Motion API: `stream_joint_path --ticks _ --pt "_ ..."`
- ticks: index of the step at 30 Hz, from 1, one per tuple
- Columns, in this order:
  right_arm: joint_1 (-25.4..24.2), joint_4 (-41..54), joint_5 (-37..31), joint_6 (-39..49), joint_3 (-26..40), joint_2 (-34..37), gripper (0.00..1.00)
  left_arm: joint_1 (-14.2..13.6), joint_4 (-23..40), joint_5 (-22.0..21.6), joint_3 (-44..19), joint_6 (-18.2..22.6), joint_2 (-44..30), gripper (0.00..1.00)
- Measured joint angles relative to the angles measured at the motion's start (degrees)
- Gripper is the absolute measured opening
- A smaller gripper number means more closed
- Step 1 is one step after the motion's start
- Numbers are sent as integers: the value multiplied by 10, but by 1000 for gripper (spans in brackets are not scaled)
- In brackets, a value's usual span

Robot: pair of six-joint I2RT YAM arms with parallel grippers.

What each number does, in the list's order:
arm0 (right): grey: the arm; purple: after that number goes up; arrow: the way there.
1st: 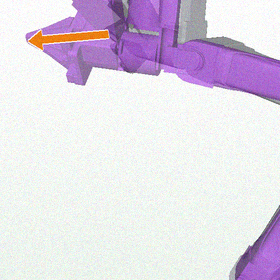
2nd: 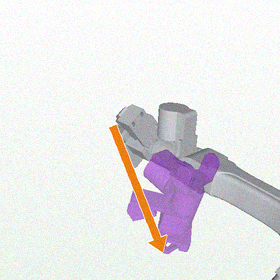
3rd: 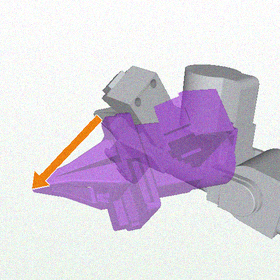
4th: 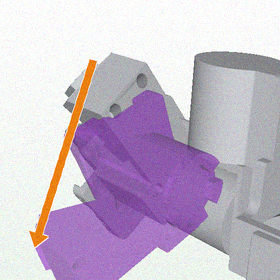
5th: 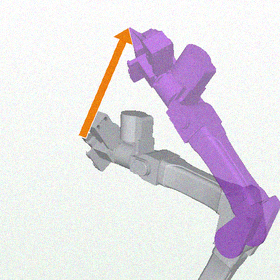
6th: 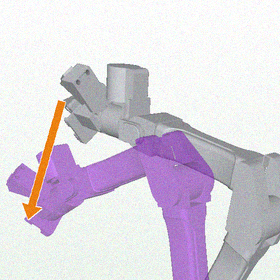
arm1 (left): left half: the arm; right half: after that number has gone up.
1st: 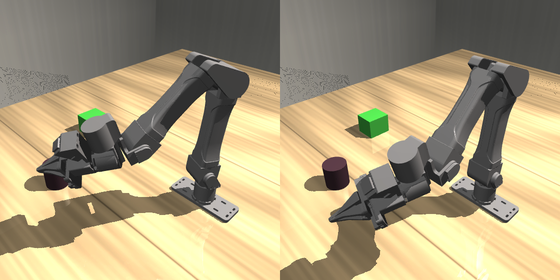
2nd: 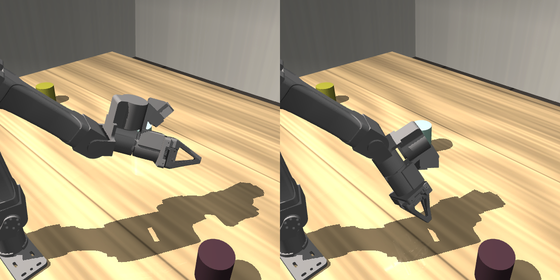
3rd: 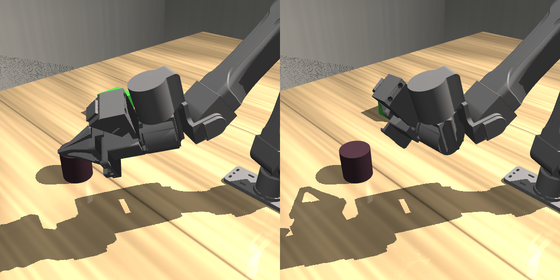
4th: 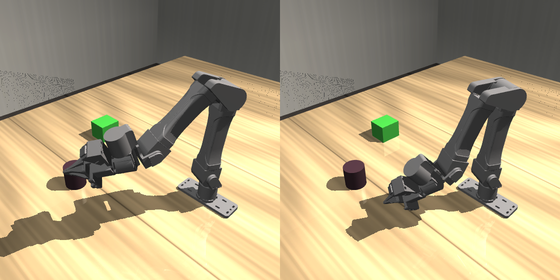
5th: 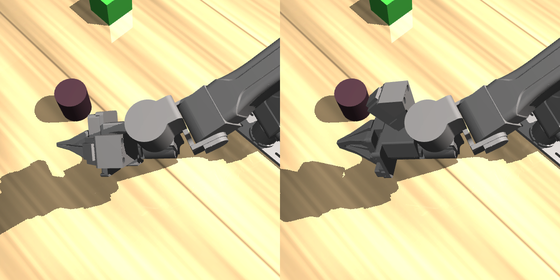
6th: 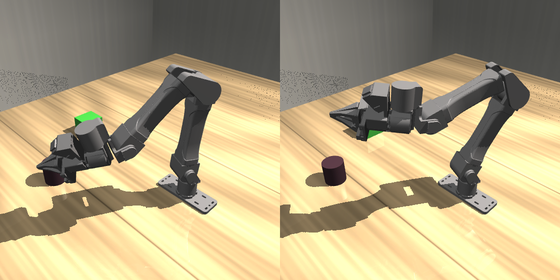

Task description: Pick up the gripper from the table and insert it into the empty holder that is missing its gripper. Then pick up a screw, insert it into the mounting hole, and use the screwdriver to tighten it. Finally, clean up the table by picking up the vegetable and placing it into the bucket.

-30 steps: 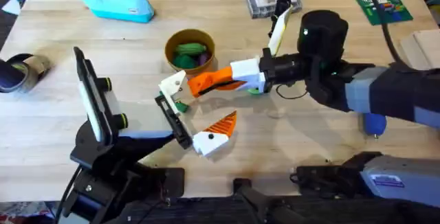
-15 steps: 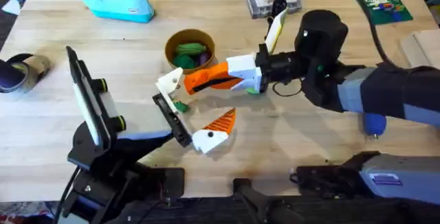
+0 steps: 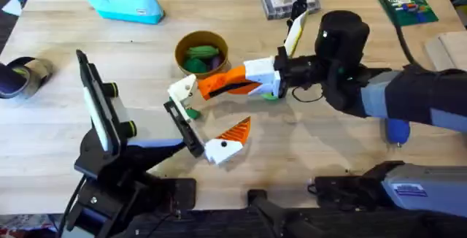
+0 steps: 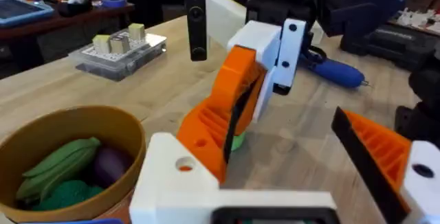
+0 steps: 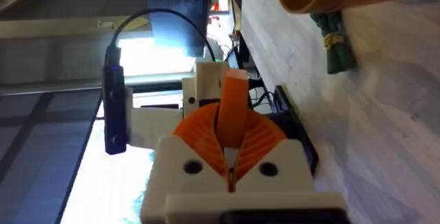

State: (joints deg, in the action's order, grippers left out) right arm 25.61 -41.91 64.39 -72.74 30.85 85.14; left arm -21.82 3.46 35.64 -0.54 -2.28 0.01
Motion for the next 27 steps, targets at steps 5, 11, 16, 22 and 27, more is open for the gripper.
stream_joint_path --ticks 5,11,16,22,27 --pt "-2 -14 8 12 0 0 9 0 0 4 0 -6 0 993" --pt "-10 -23 20 17 0 0 9 0 0 6 0 -8 0 993" --pt "-8 -25 26 20 0 0 9 0 0 6 0 -10 0 993" --pt "3 -29 23 20 0 0 9 0 0 1 0 -12 0 993" --pt "15 -43 8 19 0 0 9 2 0 -11 0 -12 0 993"
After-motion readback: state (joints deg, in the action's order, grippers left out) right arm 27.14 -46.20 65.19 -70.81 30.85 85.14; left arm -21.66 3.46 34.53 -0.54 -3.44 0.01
